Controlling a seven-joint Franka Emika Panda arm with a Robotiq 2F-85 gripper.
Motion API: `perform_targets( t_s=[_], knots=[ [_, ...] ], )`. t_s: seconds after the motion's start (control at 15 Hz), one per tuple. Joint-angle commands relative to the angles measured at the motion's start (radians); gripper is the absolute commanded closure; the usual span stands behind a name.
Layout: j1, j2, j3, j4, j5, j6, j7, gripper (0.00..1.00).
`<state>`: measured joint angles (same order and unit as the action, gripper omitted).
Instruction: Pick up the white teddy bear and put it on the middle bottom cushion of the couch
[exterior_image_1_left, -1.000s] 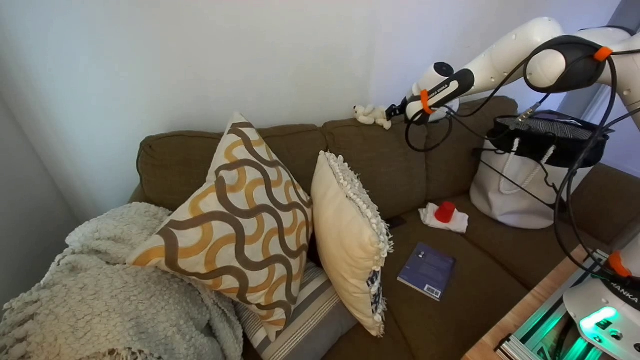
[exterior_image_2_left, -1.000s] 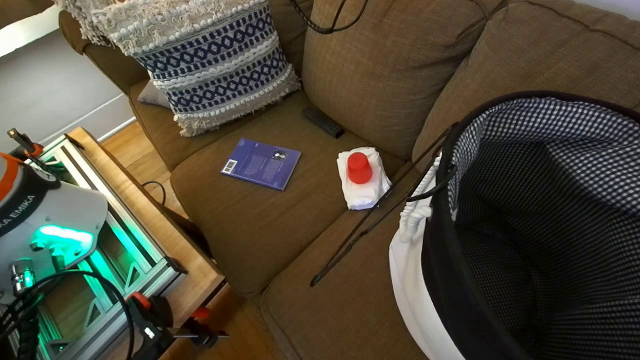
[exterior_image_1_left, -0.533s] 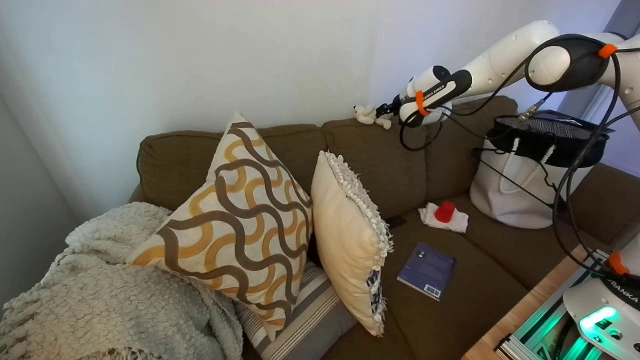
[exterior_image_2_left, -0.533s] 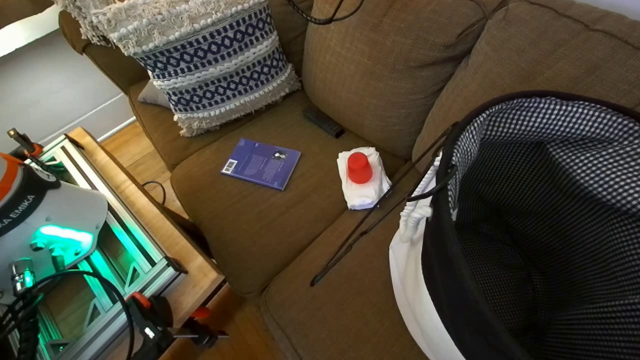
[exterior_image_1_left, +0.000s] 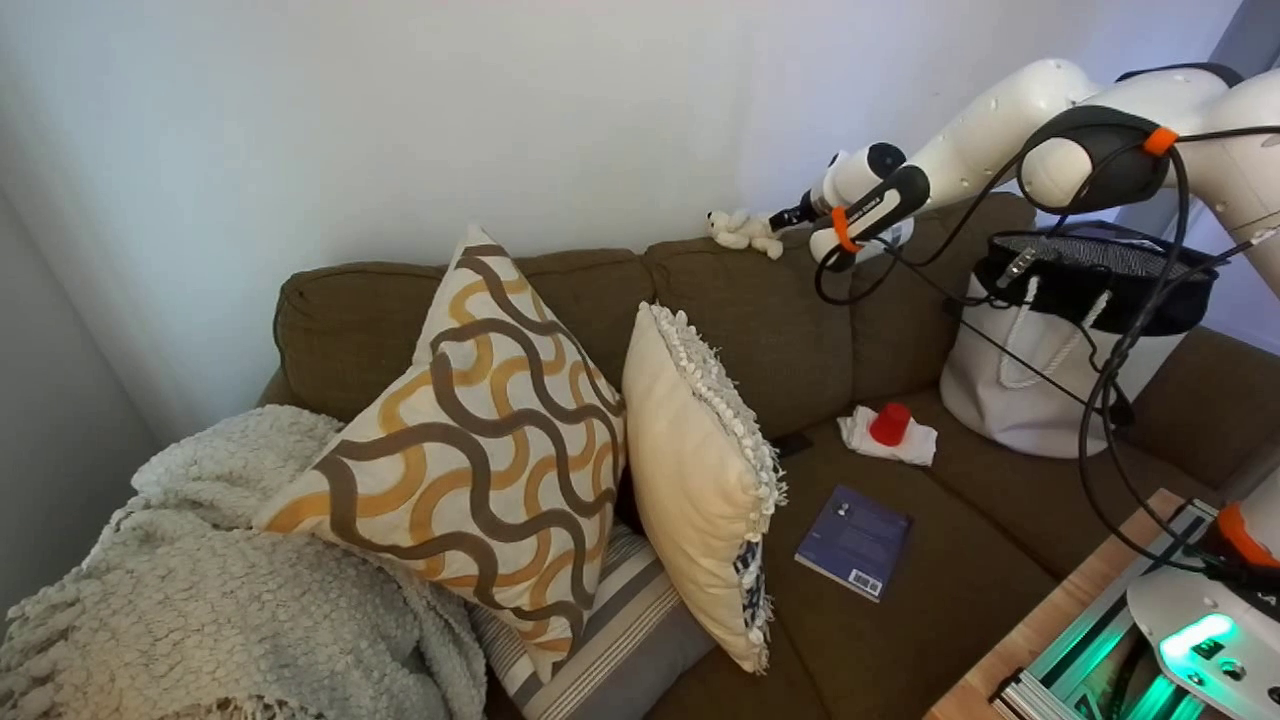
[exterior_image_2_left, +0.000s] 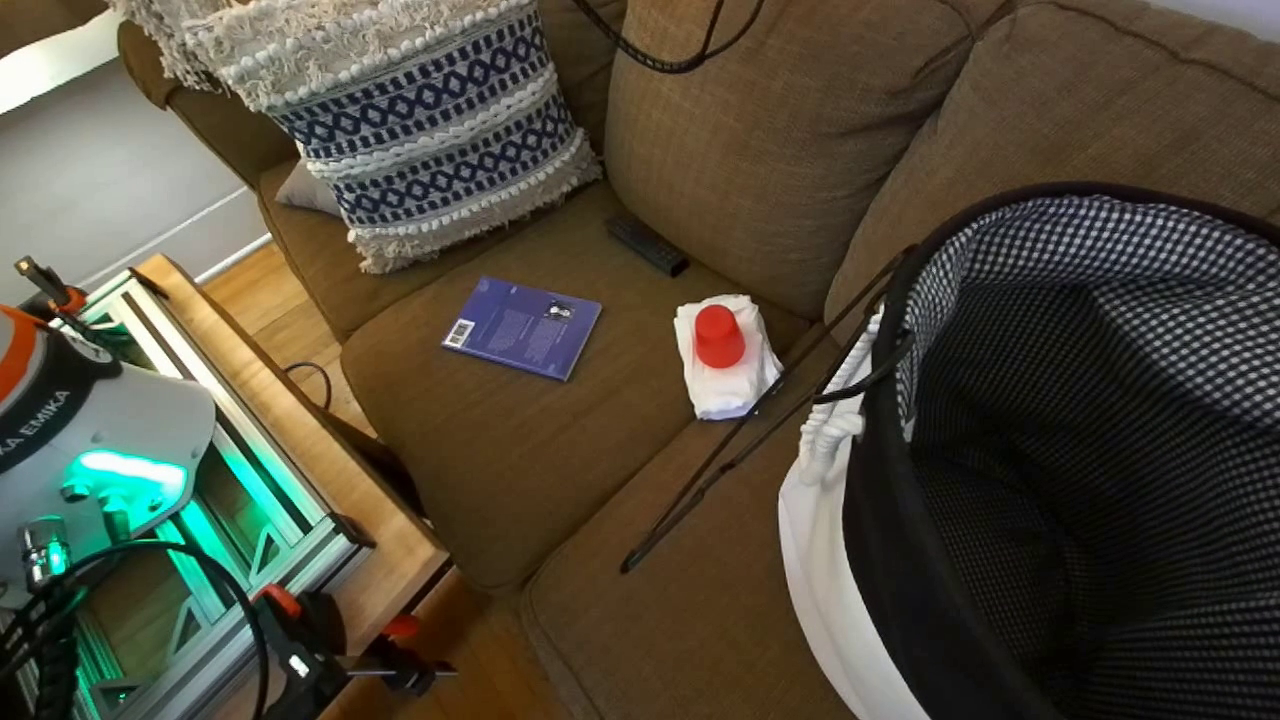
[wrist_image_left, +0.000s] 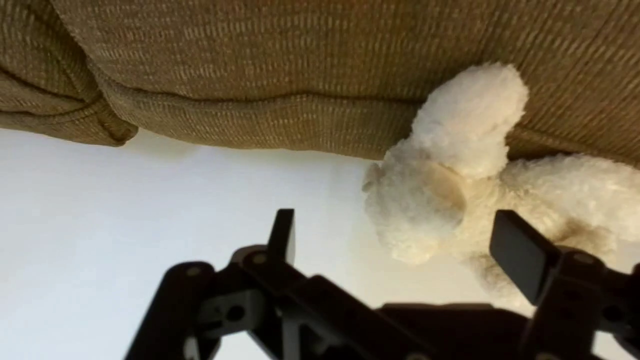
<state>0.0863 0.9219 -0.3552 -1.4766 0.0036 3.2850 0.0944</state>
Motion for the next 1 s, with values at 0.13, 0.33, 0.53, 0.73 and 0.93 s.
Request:
perform_targets(
  t_s=[0.13,0.33,0.53,0.73,0.93],
  knots=[
    [0.027,0.118,-0.022,0.061,0.043,0.066,0.044,0.00],
    [0.059,0.187,-0.079,0.107,0.103,0.179,0.064,0.22],
    [0.077,0.231,-0.118,0.147,0.179,0.273,0.060,0.50],
    [0.088,0.264,-0.139,0.173,0.227,0.298,0.047,0.74],
    [0.100,0.277,-0.146,0.178,0.254,0.281,0.045,0.96]
  ],
)
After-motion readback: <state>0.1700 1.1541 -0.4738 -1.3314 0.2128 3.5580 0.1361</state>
